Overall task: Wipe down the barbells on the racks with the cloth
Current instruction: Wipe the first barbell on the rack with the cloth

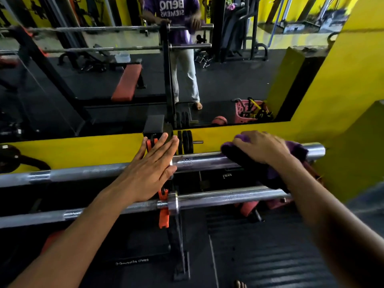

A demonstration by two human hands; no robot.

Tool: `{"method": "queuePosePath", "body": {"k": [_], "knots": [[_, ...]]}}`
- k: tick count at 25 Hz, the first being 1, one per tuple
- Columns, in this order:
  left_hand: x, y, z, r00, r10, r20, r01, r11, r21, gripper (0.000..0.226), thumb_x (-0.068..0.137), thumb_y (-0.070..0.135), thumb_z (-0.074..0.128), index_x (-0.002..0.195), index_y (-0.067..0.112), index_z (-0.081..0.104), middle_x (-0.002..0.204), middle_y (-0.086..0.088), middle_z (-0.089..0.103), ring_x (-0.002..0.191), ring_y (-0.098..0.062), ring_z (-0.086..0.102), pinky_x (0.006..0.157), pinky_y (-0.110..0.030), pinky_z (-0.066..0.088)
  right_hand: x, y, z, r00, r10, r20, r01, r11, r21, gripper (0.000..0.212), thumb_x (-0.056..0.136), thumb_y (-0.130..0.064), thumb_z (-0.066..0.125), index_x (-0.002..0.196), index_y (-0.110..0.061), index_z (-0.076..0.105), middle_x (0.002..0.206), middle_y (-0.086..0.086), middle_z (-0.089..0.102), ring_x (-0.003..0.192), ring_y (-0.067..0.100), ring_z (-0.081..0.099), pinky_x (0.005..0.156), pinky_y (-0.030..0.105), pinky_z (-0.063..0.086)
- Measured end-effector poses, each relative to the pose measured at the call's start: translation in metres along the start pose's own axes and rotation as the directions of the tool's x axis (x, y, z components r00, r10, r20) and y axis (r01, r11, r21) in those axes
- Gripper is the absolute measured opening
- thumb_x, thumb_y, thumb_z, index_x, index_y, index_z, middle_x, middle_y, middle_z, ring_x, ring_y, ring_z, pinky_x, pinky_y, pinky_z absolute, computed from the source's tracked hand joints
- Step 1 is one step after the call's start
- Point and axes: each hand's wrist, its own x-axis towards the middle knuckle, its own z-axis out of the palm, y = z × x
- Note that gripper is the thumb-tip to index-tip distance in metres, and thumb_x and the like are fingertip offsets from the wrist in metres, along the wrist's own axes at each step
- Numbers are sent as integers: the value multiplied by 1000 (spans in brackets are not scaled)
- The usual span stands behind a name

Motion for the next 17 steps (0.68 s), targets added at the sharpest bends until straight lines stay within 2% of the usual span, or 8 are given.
{"method": "queuePosePath", "body": {"k": [2, 4, 7, 9, 10, 13, 15, 17], "knots": [[0, 2, 0, 1000, 2, 5, -2, 1000, -3, 68, 101, 58, 0, 155, 28, -28, 162, 16, -32, 148, -5, -32, 120, -41, -23, 9, -33, 4, 993, -49, 111, 55, 998, -44, 60, 86, -81, 34, 114, -37, 64, 122, 6, 69, 112, 31, 63, 86, 40, 42], [0, 1, -3, 1000, 3, 8, -3, 1000, -9, 69, 99, 59, -2, 154, 28, -31, 160, 17, -37, 146, -4, -35, 119, -39, -25, -15, -52, 28, 958, -280, -65, 270, 955, -125, 60, 86, -82, 36, 120, -38, 60, 119, -1, 68, 109, 28, 62, 91, 40, 41], [-1, 0, -3, 1000, 10, 4, -10, 999, -51, 70, 97, 60, -2, 154, 29, -31, 159, 18, -37, 146, -2, -35, 117, -36, -29, -53, -24, 62, 803, -502, -322, 478, 864, -157, 65, 88, -64, 60, 140, -25, 57, 139, 2, 59, 130, 28, 53, 111, 46, 36], [-1, 1, -3, 1000, 15, 2, -14, 998, -68, 70, 99, 59, 1, 154, 28, -29, 159, 18, -36, 145, -1, -36, 116, -35, -31, -53, 11, 63, 738, -549, -393, 528, 832, -170, 61, 90, -54, 65, 140, -19, 58, 143, 7, 57, 134, 31, 51, 113, 50, 36], [0, 1, -3, 1000, 13, 4, -12, 997, -71, 69, 102, 58, 4, 154, 28, -29, 159, 18, -37, 145, -1, -36, 116, -35, -31, -47, 21, 57, 763, -516, -389, 502, 852, -145, 57, 90, -55, 62, 137, -22, 59, 135, 6, 62, 127, 32, 56, 107, 49, 40], [0, 1, -5, 1000, 4, 25, -2, 998, -62, 68, 105, 53, 11, 153, 28, -30, 157, 18, -39, 143, 0, -39, 118, -39, -29, -9, 3, 17, 963, -234, -135, 240, 970, 27, 47, 87, -73, 44, 114, -39, 61, 109, -1, 70, 105, 31, 65, 86, 43, 47], [0, 1, -5, 999, 9, 37, -7, 998, -57, 69, 103, 55, 7, 153, 28, -31, 157, 18, -39, 142, 0, -40, 119, -42, -27, 14, -26, 2, 979, -143, 146, 143, 990, 10, 69, 77, -92, 33, 113, -42, 64, 120, -3, 68, 112, 27, 62, 90, 42, 46], [0, 1, -6, 999, 8, 37, -7, 999, -45, 70, 99, 60, 1, 152, 28, -32, 156, 18, -41, 142, 0, -40, 119, -43, -25, 16, -56, 9, 948, -240, 211, 253, 967, -37, 81, 72, -99, 28, 117, -41, 63, 122, -3, 68, 112, 26, 62, 89, 41, 44]]}}
